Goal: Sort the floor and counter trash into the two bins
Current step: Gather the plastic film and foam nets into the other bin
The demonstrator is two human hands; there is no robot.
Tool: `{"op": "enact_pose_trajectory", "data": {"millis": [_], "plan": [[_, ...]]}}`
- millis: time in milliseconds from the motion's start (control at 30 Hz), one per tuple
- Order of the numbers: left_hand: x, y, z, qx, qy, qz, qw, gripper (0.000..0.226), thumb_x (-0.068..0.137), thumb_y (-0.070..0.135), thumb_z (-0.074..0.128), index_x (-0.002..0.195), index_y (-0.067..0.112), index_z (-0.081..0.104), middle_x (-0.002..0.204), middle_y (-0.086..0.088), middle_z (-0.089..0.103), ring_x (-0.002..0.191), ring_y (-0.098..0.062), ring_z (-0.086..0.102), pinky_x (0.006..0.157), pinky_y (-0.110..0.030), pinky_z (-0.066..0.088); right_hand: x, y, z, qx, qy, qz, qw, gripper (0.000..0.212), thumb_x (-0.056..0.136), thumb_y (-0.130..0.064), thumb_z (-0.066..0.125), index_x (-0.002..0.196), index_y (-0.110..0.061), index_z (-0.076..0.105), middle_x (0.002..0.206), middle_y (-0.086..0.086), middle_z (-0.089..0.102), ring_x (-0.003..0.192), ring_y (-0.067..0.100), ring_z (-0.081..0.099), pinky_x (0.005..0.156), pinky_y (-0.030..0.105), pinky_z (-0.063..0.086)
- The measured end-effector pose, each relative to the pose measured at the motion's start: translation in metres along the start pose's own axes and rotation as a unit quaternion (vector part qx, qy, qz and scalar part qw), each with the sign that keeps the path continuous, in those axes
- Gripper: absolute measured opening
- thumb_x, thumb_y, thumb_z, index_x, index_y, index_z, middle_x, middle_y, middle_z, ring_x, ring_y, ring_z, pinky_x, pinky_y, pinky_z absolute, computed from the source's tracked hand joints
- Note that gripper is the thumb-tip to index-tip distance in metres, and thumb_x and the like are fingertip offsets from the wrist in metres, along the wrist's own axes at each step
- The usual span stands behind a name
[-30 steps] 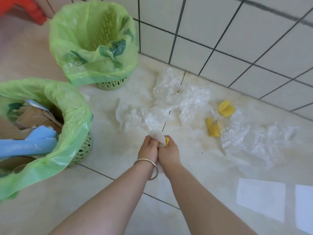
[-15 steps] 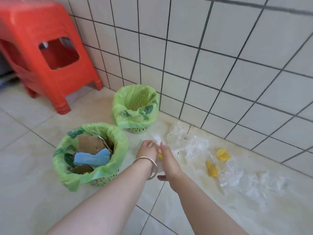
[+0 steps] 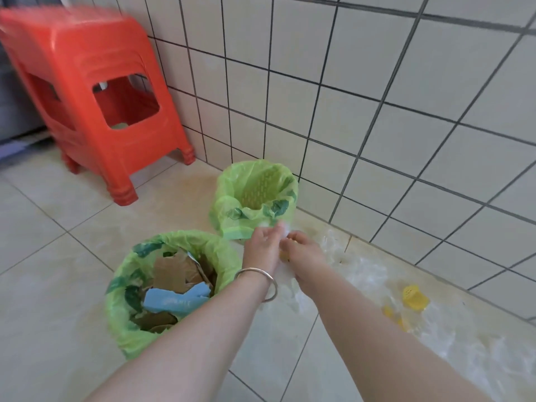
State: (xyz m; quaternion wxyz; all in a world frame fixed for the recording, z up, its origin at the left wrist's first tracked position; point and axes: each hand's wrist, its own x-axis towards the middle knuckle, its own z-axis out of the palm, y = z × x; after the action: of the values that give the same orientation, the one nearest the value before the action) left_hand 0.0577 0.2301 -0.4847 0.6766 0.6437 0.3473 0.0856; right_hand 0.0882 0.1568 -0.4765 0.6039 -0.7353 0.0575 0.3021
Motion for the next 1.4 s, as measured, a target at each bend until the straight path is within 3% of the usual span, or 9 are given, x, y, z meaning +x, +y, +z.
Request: {"op": "enact_pose_trajectory", "data": {"millis": [367,533,633,733,833,1000,1167,1267,1400], "plan": [[0.111,0.021,0.0,0.044,-0.019,0.04,0.998,0.009,0.089,0.019,0.06,0.081,0.021,0.056,0.092,-0.005,0.061,0.083,-0.021,0.056,0.079,-0.03,0.045,0.106,-0.035,0.013,0.11,-0.011,-0.054,0.992,0.021,0.09,-0.001,0.053,0.083,-0.02,0.058,0.09,0.012,0.06,0.082,0.024,0.052,0.077,0.036,0.045],[0.178,0.028,-0.001,0.103,-0.004,0.06,0.993,0.004,0.088,0.018,0.061,0.09,0.02,0.059,0.09,-0.005,0.059,0.081,-0.021,0.053,0.074,-0.024,0.039,0.162,-0.054,0.029,0.058,0.005,-0.067,0.996,0.023,0.086,-0.005,0.057,0.084,-0.027,0.063,0.085,0.006,0.064,0.078,0.023,0.056,0.071,0.036,0.047],[0.221,0.026,0.004,0.134,0.011,0.045,0.99,0.011,0.088,0.021,0.059,0.077,0.023,0.057,0.086,-0.005,0.06,0.076,-0.022,0.054,0.068,-0.024,0.04,0.2,-0.061,0.037,0.02,0.023,-0.049,0.998,0.026,0.085,-0.004,0.052,0.101,-0.022,0.063,0.079,0.002,0.06,0.067,0.016,0.052,0.061,0.027,0.045],[0.262,0.022,0.014,0.263,-0.011,0.019,0.965,0.025,0.092,0.022,0.046,0.069,0.017,0.056,0.085,-0.01,0.065,0.062,-0.021,0.053,0.052,-0.024,0.038,0.235,-0.063,0.045,-0.035,0.027,-0.025,0.999,0.026,0.089,-0.011,0.051,0.111,-0.025,0.056,0.084,-0.001,0.057,0.071,0.014,0.053,0.074,0.033,0.051],[0.284,0.017,0.018,0.401,-0.028,0.012,0.915,0.028,0.096,0.02,0.041,0.102,0.011,0.067,0.114,-0.015,0.067,0.095,-0.031,0.063,0.078,-0.031,0.05,0.263,-0.058,0.054,-0.087,0.0,0.012,0.996,0.033,0.092,-0.018,0.052,0.125,-0.021,0.053,0.11,0.006,0.061,0.093,0.021,0.058,0.09,0.038,0.051],[0.3,-0.001,0.014,0.561,-0.111,-0.039,0.819,0.044,0.095,0.025,0.043,0.138,0.015,0.044,0.142,-0.01,0.048,0.128,-0.029,0.048,0.103,-0.033,0.039,0.283,-0.059,0.057,-0.007,-0.032,0.136,0.99,0.037,0.097,-0.01,0.04,0.134,-0.004,0.043,0.14,0.017,0.042,0.128,0.036,0.044,0.103,0.046,0.044],[0.302,0.001,0.015,0.485,-0.101,-0.077,0.865,0.065,0.09,0.032,0.052,0.148,0.022,0.024,0.152,-0.009,0.035,0.134,-0.03,0.041,0.105,-0.035,0.038,0.279,-0.064,0.052,0.001,-0.015,0.152,0.988,0.028,0.099,-0.011,0.033,0.122,-0.006,0.049,0.137,0.017,0.047,0.124,0.037,0.048,0.104,0.048,0.043],[0.291,0.01,0.016,0.475,-0.043,-0.018,0.879,0.058,0.089,0.031,0.053,0.143,0.022,0.036,0.147,-0.007,0.043,0.13,-0.028,0.047,0.102,-0.032,0.041,0.26,-0.061,0.053,-0.039,-0.02,0.042,0.998,0.036,0.098,-0.009,0.035,0.131,-0.008,0.05,0.126,0.017,0.056,0.126,0.039,0.049,0.105,0.052,0.042],[0.248,0.037,0.026,0.443,0.009,0.187,0.877,0.029,0.082,0.019,0.054,0.109,0.022,0.065,0.117,-0.005,0.063,0.106,-0.027,0.06,0.089,-0.035,0.049,0.222,-0.062,0.033,-0.023,0.013,-0.08,0.996,0.03,0.094,-0.008,0.038,0.103,-0.024,0.061,0.096,0.002,0.064,0.105,0.035,0.064,0.093,0.052,0.051]]}}
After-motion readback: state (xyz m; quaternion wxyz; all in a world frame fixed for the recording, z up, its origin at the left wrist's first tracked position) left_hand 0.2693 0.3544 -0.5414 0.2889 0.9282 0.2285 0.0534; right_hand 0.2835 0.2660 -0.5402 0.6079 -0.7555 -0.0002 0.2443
